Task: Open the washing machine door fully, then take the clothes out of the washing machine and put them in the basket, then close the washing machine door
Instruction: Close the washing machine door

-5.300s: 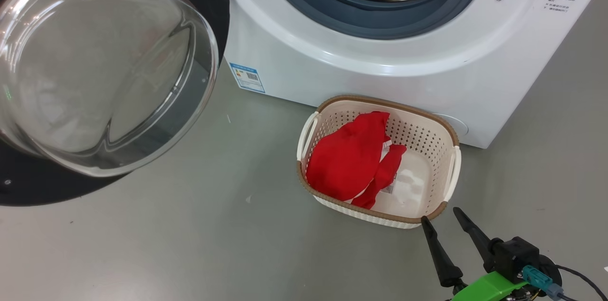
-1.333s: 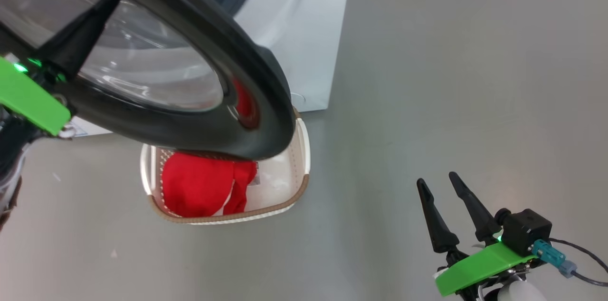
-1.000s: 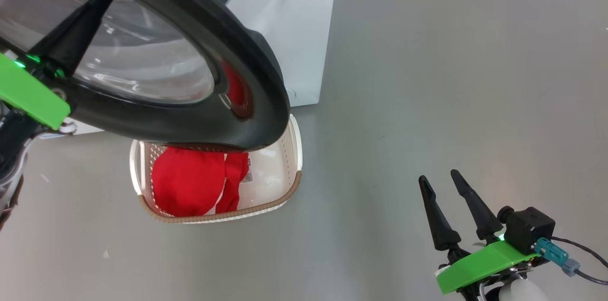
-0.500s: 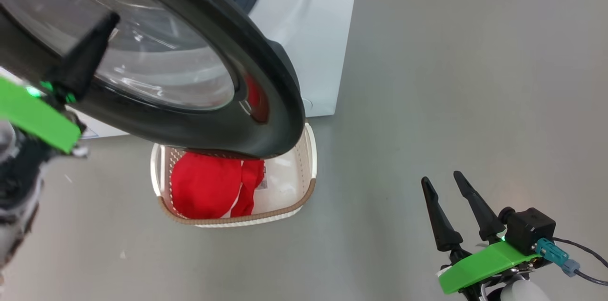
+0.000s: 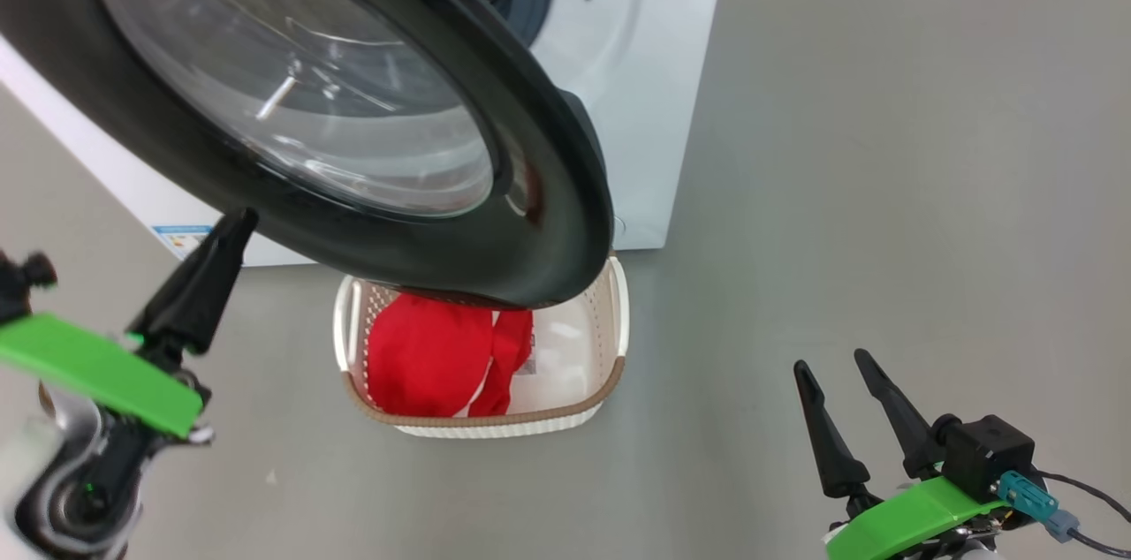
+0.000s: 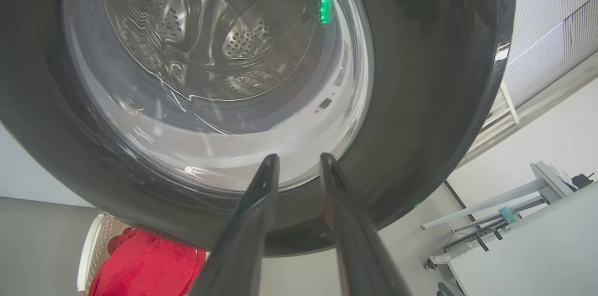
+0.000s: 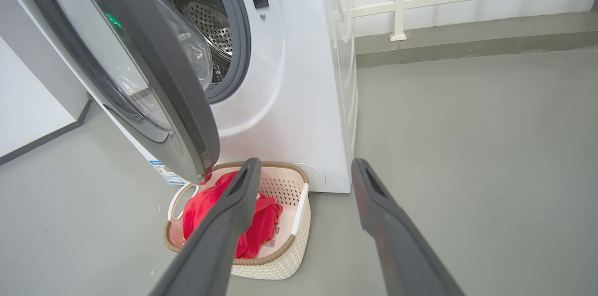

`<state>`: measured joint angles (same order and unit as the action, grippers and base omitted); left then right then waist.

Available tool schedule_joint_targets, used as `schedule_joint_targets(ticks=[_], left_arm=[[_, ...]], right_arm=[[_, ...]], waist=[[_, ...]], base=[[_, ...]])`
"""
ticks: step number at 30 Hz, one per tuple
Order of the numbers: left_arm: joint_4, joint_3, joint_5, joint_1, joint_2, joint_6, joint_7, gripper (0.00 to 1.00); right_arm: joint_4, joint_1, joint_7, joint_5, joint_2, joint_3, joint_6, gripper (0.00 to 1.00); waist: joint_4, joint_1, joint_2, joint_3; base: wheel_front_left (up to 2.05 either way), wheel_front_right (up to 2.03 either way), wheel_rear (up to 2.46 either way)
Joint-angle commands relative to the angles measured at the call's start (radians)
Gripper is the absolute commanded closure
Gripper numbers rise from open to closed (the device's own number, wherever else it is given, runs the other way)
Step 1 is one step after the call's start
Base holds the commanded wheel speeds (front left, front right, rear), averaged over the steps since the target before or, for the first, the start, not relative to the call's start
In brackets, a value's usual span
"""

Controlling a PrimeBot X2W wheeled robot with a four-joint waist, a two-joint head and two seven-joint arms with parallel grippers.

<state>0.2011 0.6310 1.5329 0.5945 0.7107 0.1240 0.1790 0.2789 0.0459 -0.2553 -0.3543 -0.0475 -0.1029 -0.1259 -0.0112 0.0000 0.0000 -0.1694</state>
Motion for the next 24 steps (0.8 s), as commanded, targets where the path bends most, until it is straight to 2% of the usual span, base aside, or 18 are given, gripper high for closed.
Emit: schedule_joint_targets(ticks=[1, 2, 6, 8, 10, 20, 24], left_arm=[[-0.015, -0.042, 0.000, -0.008, 0.046, 0.007, 0.025, 0.53], [-0.015, -0.041, 0.001, -0.025, 0.044, 0.007, 0.034, 0.50], [-0.012, -0.051, 0.007, -0.097, 0.032, 0.007, 0.063, 0.18], [-0.009, -0.070, 0.015, -0.133, 0.023, 0.007, 0.072, 0.13], [-0.005, -0.098, 0.025, -0.170, 0.011, 0.007, 0.077, 0.02], [0.044, -0.213, -0.077, -0.325, -0.056, 0.007, 0.082, 0.00], [0.064, -0.287, -0.101, -0.397, -0.108, 0.007, 0.083, 0.00]], right_arm=[[-0.019, -0.003, -0.006, 0.014, -0.003, -0.014, -0.005, 0.00], [-0.019, -0.008, -0.006, 0.015, -0.003, -0.011, -0.005, 0.00], [-0.018, -0.026, -0.006, 0.018, -0.003, 0.001, -0.005, 0.00], [-0.019, -0.035, -0.006, 0.019, -0.003, 0.006, -0.005, 0.00], [-0.020, -0.044, -0.006, 0.019, -0.003, 0.011, -0.005, 0.00], [-0.024, -0.076, -0.006, 0.024, -0.003, 0.040, -0.005, 0.00], [-0.024, -0.077, -0.006, 0.024, -0.003, 0.042, -0.005, 0.00]], waist=[[-0.017, 0.0000, 0.0000, 0.016], [-0.020, 0.0000, 0.0000, 0.020], [-0.030, 0.0000, 0.0000, 0.036], [-0.033, 0.0000, 0.0000, 0.041], [-0.034, 0.0000, 0.0000, 0.046], [-0.028, 0.0000, 0.0000, 0.068], [-0.011, 0.0000, 0.0000, 0.076]], base=[[0.00, 0.00, 0.00], [0.00, 0.00, 0.00], [0.00, 0.00, 0.00], [0.00, 0.00, 0.00], [0.00, 0.00, 0.00], [0.00, 0.00, 0.00], [0.00, 0.00, 0.00]])
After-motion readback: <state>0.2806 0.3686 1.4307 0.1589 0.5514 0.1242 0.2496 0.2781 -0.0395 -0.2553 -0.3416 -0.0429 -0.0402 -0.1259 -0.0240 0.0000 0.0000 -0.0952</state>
